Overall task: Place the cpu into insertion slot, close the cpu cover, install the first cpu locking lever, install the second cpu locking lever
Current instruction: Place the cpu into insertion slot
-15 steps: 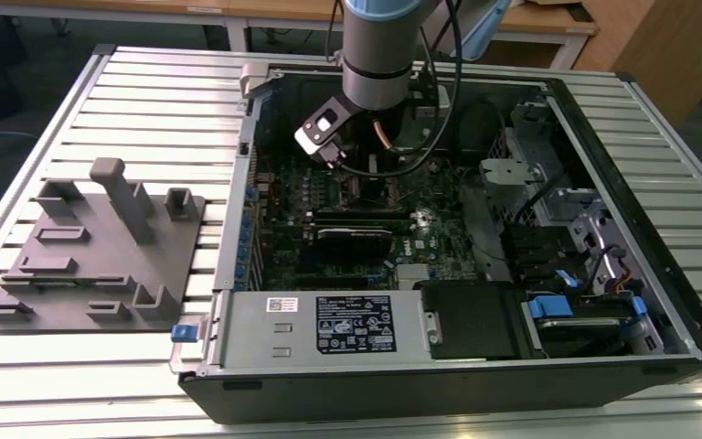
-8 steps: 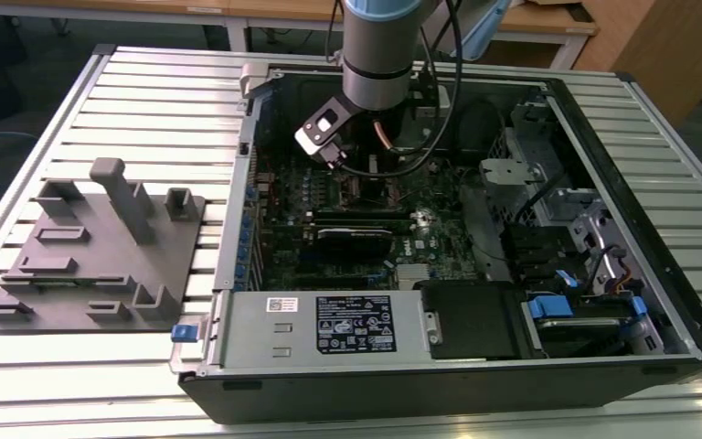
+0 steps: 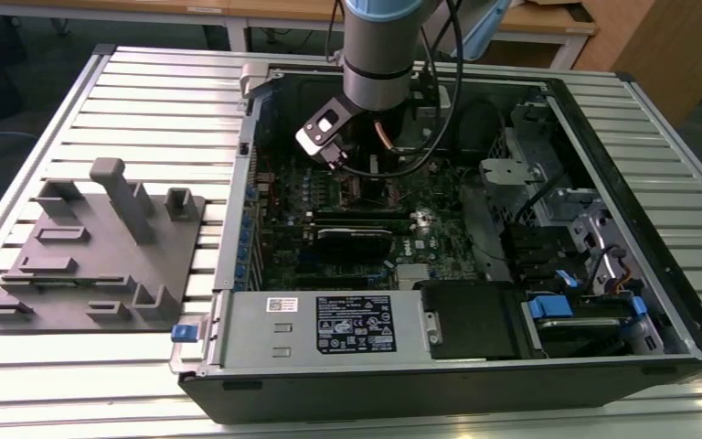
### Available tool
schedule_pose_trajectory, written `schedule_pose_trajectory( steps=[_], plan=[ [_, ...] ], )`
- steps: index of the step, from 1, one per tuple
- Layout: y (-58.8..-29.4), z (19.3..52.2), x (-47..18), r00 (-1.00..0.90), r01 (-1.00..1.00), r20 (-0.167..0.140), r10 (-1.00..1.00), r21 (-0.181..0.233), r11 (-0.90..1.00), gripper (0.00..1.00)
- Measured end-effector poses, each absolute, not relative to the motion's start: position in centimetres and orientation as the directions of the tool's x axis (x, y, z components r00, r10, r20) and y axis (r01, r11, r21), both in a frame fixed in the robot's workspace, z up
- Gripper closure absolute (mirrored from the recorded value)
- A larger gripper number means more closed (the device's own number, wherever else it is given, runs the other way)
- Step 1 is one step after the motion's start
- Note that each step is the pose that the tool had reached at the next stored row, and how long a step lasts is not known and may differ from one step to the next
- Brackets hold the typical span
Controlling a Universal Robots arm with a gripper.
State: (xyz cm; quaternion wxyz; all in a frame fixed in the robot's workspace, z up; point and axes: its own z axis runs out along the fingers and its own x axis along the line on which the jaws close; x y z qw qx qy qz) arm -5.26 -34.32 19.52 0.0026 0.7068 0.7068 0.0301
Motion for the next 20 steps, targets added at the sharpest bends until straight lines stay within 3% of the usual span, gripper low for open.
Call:
schedule_pose_trajectory(
  steps=[20],
  plan=[
    [-34.39,19.61,-5.26,-0.001,0.999,0.039,0.999,0.046,-0.001,0.46]
  ],
)
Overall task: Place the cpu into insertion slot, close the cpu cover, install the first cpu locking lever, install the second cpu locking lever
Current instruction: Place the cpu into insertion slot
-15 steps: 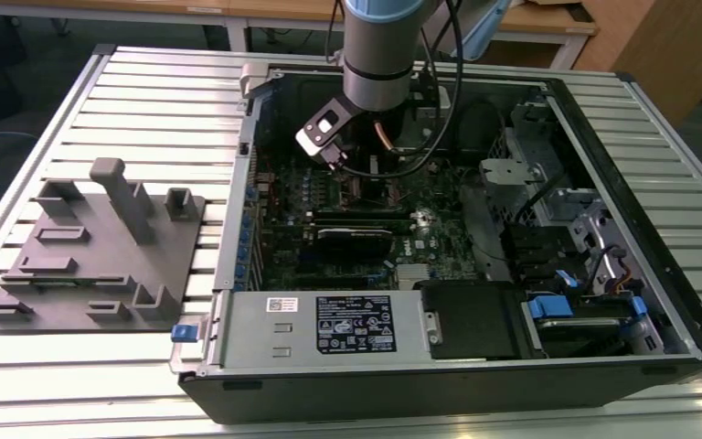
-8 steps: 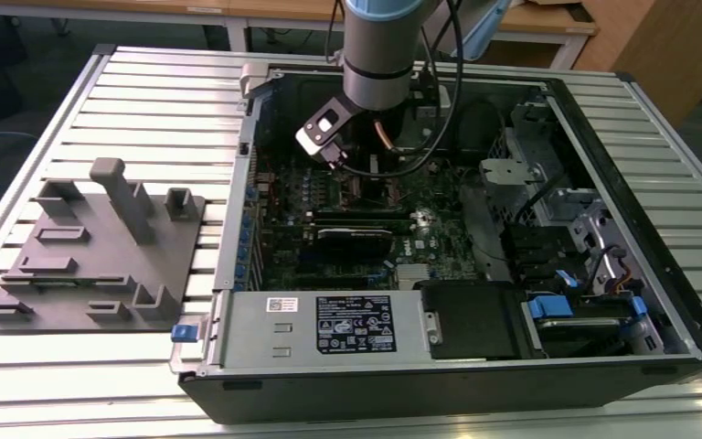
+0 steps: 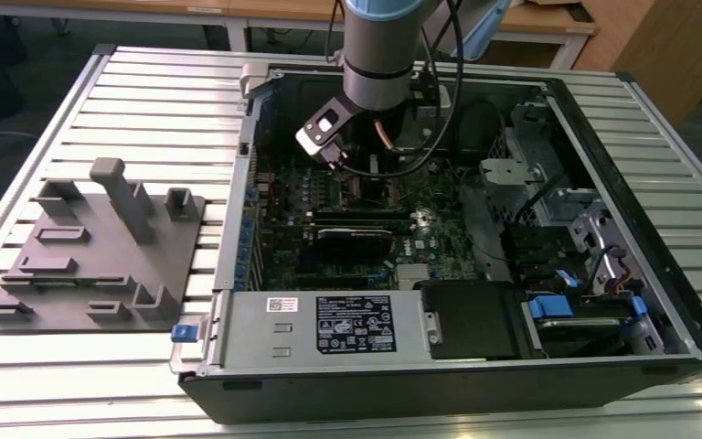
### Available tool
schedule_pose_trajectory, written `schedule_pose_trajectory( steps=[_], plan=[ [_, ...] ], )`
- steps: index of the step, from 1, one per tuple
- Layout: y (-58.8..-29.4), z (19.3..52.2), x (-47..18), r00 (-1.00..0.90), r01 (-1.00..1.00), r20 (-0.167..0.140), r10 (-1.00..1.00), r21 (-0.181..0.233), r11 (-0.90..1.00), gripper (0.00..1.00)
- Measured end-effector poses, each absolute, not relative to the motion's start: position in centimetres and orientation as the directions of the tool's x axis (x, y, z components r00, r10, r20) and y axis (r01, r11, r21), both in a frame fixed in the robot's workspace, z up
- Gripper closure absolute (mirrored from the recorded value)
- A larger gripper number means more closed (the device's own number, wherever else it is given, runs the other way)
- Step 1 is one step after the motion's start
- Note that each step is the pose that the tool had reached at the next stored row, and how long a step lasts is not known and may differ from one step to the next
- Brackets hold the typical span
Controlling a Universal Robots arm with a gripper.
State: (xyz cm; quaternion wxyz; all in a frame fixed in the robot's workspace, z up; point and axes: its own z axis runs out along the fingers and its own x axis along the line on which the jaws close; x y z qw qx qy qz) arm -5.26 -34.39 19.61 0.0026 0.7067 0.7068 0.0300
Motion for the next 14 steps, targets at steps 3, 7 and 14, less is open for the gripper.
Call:
schedule_pose_trajectory(
  steps=[3,7,14],
  plan=[
    [-34.39,19.57,-5.25,-0.001,0.999,0.039,0.999,0.046,-0.001,0.46],
    [-34.39,19.49,-5.25,-0.002,0.999,0.039,0.999,0.046,0.0,0.46],
    [-34.39,19.33,-5.24,-0.002,0.999,0.039,0.999,0.046,0.0,0.46]
  ],
)
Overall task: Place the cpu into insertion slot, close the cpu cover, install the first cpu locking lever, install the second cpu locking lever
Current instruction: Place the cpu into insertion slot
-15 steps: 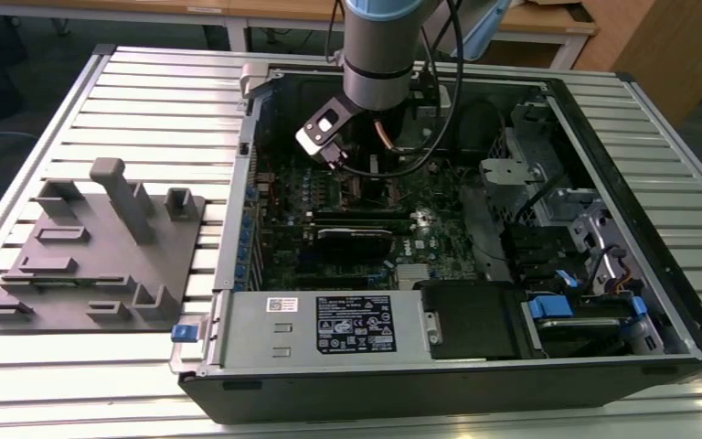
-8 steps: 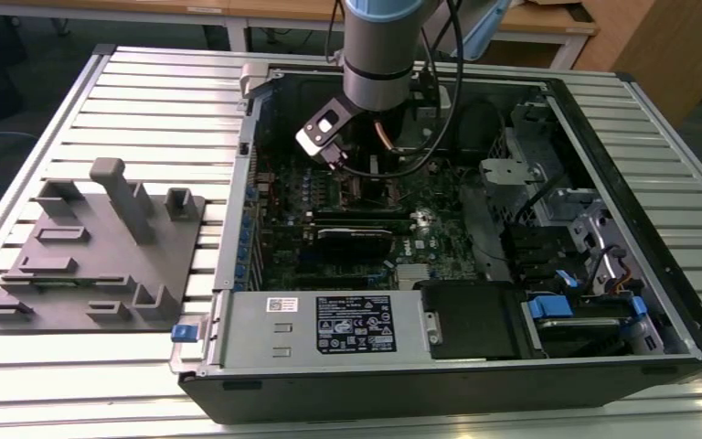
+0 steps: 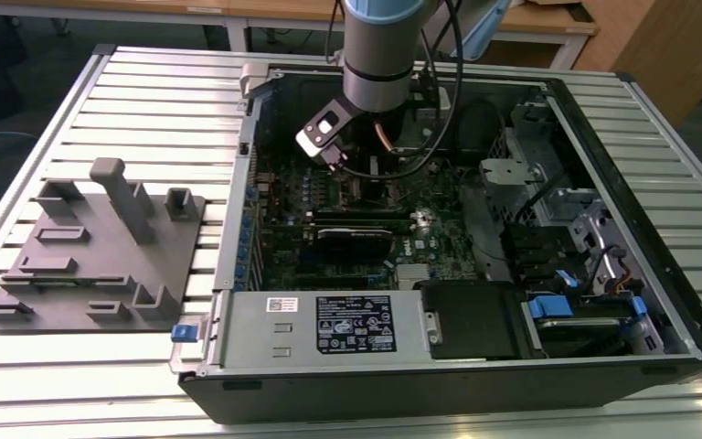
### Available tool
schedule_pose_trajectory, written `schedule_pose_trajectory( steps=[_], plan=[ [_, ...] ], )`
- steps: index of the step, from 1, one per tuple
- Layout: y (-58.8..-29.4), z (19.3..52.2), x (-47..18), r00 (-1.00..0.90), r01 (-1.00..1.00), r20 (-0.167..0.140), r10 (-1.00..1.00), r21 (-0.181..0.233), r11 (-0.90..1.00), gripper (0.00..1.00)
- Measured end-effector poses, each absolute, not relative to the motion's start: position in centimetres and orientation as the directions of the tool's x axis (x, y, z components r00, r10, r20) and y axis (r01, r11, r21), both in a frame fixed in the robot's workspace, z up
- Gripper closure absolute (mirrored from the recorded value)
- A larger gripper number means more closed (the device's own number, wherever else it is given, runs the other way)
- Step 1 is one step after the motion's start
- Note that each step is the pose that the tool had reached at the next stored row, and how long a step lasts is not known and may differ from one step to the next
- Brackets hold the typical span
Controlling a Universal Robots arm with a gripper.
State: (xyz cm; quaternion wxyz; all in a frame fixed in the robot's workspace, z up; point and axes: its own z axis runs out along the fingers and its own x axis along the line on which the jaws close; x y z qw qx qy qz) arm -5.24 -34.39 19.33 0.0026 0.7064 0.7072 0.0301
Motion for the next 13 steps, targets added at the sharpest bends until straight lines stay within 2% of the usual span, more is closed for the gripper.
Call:
schedule_pose_trajectory(
  steps=[13],
  plan=[
    [-34.39,19.24,-5.24,-0.002,0.999,0.039,0.999,0.046,0.0,0.46]
  ],
)
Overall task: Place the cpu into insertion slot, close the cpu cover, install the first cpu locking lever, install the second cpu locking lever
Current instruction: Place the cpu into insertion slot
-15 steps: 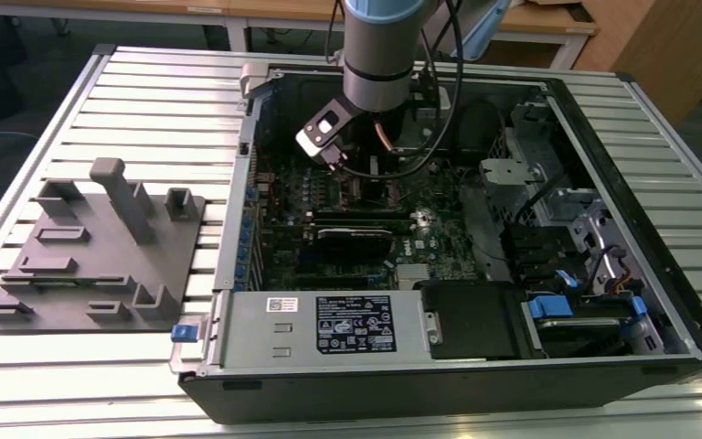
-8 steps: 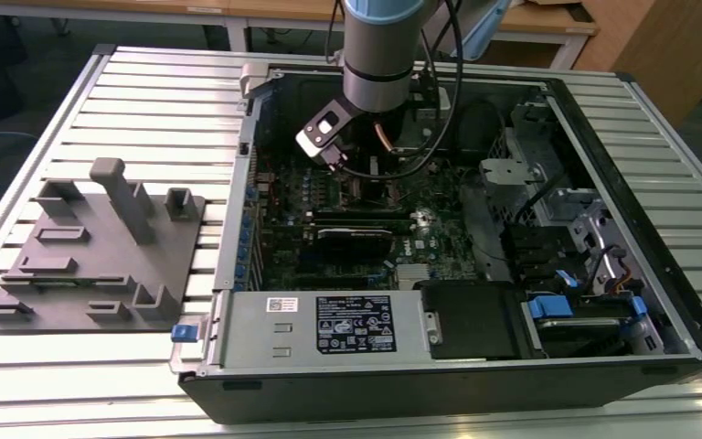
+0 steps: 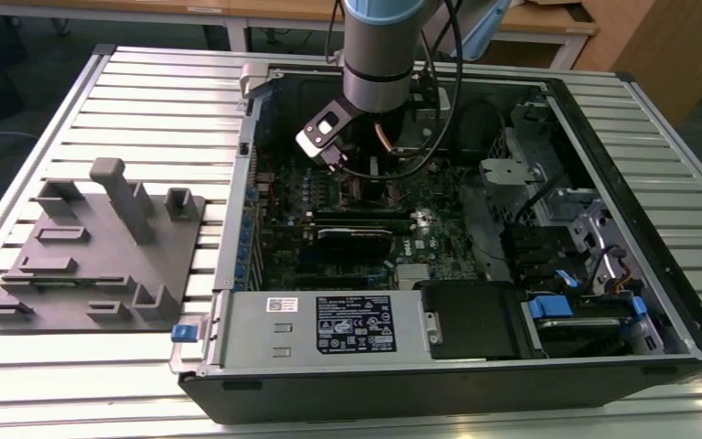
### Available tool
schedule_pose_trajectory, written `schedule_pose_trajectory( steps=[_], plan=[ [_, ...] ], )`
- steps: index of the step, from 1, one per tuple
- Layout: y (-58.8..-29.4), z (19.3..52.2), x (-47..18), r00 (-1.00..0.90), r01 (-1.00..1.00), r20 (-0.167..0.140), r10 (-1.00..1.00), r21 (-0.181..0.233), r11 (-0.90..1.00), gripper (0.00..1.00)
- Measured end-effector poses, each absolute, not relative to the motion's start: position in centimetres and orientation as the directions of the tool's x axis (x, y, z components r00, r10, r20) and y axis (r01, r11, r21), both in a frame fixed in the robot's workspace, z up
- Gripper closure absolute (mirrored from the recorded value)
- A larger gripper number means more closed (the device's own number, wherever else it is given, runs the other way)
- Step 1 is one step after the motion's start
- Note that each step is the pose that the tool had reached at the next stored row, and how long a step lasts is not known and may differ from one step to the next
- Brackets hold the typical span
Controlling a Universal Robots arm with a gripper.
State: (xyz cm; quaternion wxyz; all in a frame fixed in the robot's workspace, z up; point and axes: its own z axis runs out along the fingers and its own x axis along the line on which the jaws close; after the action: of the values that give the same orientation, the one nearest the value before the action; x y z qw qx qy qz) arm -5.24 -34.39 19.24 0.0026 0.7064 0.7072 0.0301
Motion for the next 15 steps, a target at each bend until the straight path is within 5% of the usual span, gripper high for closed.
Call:
schedule_pose_trajectory(
  steps=[15],
  plan=[
    [-34.39,19.36,-5.25,-0.002,0.999,0.039,0.999,0.046,0.0,0.46]
  ],
)
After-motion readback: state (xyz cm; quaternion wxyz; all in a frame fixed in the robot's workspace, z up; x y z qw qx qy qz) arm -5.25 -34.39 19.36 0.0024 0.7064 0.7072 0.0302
